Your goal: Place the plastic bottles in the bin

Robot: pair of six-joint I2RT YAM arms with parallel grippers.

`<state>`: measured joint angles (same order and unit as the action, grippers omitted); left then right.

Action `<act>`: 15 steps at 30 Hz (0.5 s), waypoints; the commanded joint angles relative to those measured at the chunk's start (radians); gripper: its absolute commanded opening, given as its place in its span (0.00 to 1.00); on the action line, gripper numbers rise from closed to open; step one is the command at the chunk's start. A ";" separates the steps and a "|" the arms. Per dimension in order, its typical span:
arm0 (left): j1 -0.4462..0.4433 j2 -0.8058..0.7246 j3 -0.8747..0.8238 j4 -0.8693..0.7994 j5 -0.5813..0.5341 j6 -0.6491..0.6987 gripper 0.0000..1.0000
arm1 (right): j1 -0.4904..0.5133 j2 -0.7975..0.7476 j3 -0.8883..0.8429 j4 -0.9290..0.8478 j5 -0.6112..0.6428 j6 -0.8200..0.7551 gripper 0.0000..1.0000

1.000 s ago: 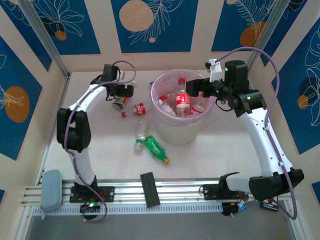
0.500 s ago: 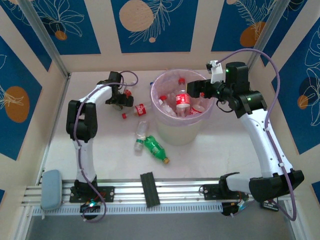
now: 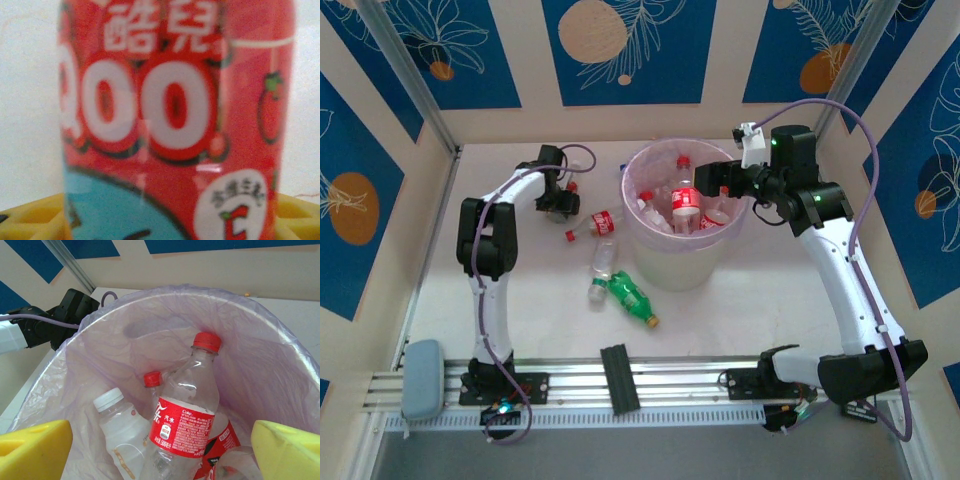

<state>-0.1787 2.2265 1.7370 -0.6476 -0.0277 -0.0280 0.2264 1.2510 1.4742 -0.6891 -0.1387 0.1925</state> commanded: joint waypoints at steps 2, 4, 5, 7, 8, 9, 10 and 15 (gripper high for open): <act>0.012 -0.067 -0.006 -0.008 -0.008 0.005 0.63 | -0.003 -0.018 -0.005 -0.004 -0.011 0.005 0.92; 0.012 -0.100 -0.016 -0.005 -0.006 0.005 0.62 | -0.003 -0.016 -0.005 -0.001 -0.016 0.010 0.92; 0.013 -0.123 -0.027 0.002 -0.006 0.005 0.61 | -0.003 -0.015 -0.006 0.000 -0.019 0.012 0.92; 0.013 -0.172 -0.049 0.017 -0.005 0.000 0.60 | -0.003 -0.012 -0.004 0.003 -0.024 0.015 0.92; 0.013 -0.206 -0.066 0.027 -0.002 -0.005 0.59 | -0.002 -0.009 -0.003 0.005 -0.027 0.016 0.92; 0.013 -0.244 -0.092 0.045 0.003 -0.011 0.57 | -0.001 -0.006 0.002 0.006 -0.029 0.016 0.92; 0.012 -0.280 -0.114 0.063 0.014 -0.017 0.56 | 0.001 -0.003 0.007 0.007 -0.034 0.016 0.92; 0.011 -0.519 -0.291 0.204 0.113 -0.091 0.47 | 0.020 0.021 0.049 0.027 -0.068 0.029 0.92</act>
<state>-0.1783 1.8259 1.5146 -0.5430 0.0078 -0.0658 0.2337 1.2591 1.4815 -0.6865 -0.1612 0.2005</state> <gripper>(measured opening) 0.587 0.919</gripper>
